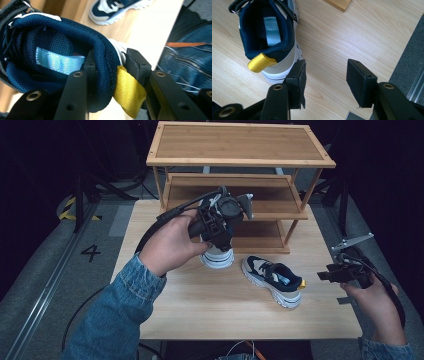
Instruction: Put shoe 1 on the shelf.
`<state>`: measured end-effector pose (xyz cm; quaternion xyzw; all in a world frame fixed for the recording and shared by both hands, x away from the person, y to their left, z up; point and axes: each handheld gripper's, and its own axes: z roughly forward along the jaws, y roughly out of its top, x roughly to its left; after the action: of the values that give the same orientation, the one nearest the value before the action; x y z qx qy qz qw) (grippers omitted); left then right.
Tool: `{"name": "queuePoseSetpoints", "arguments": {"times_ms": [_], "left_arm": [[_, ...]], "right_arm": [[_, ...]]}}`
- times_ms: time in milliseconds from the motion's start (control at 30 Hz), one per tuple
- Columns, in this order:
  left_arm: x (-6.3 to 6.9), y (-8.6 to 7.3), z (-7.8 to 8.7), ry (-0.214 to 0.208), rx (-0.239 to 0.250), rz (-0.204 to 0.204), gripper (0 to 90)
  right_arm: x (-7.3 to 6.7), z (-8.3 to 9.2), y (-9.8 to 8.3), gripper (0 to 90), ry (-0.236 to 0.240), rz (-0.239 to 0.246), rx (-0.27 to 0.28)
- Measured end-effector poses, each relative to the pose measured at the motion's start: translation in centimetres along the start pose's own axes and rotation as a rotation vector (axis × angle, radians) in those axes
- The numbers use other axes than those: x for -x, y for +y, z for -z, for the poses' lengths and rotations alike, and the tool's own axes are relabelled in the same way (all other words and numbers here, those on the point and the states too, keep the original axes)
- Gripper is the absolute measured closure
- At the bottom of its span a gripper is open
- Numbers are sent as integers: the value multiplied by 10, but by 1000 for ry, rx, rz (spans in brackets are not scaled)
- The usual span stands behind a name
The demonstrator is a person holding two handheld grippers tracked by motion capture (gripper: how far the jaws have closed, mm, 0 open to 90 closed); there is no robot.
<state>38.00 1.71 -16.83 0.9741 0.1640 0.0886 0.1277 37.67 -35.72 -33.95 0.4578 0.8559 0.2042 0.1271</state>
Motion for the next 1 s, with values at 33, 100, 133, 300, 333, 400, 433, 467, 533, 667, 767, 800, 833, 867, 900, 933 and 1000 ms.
{"name": "queuePoseSetpoints", "arguments": {"times_ms": [33, 100, 133, 300, 333, 400, 433, 467, 533, 667, 767, 800, 833, 867, 900, 933, 1000], "left_arm": [[-2, 2, 0, 6, 3, -7, 656], [-8, 5, 0, 14, 10, -18, 656], [-11, 7, -1, 17, 13, -15, 656], [-29, 17, -7, 26, 0, -13, 657], [-32, 18, -8, 26, -3, -8, 656], [-39, 20, -11, 23, -6, -8, 656], [-44, 22, -13, 21, -8, -7, 657], [-49, 24, -16, 26, -9, 0, 657], [-60, 28, -21, 36, -12, 2, 657], [-81, 37, -29, 43, -5, 15, 657], [-93, 44, -34, 50, -4, 8, 657], [-95, 45, -35, 53, -7, 5, 658], [-98, 48, -38, 58, -8, 2, 657], [-99, 49, -39, 59, -5, 1, 657], [-102, 51, -41, 56, -3, -14, 657], [-103, 52, -43, 50, 1, -17, 657], [-107, 53, -46, 44, 17, -37, 655]], "right_arm": [[0, 0, 0, 507, 0, -1, 0], [0, 0, 0, 507, 0, -1, 0], [0, 0, 0, 506, 1, 0, -1], [0, -1, 0, 506, 0, 5, -1], [0, -1, 0, 506, 0, 3, -2], [0, -1, 0, 506, 1, 2, -2], [0, -1, -1, 506, 1, 2, -3], [1, -1, -1, 506, 0, 2, -3], [1, -1, -1, 506, 1, -1, -2], [1, -2, -1, 506, 1, -2, -3], [0, -4, -1, 506, 3, 5, -11], [0, -4, -1, 506, 4, 4, -12], [0, -5, -1, 506, 5, 3, -12], [0, -5, -2, 506, 5, 1, -13], [0, -5, -2, 506, 6, 0, -12], [1, -5, -2, 506, 3, 0, -13], [1, -5, -3, 506, 3, -2, -14]]}}
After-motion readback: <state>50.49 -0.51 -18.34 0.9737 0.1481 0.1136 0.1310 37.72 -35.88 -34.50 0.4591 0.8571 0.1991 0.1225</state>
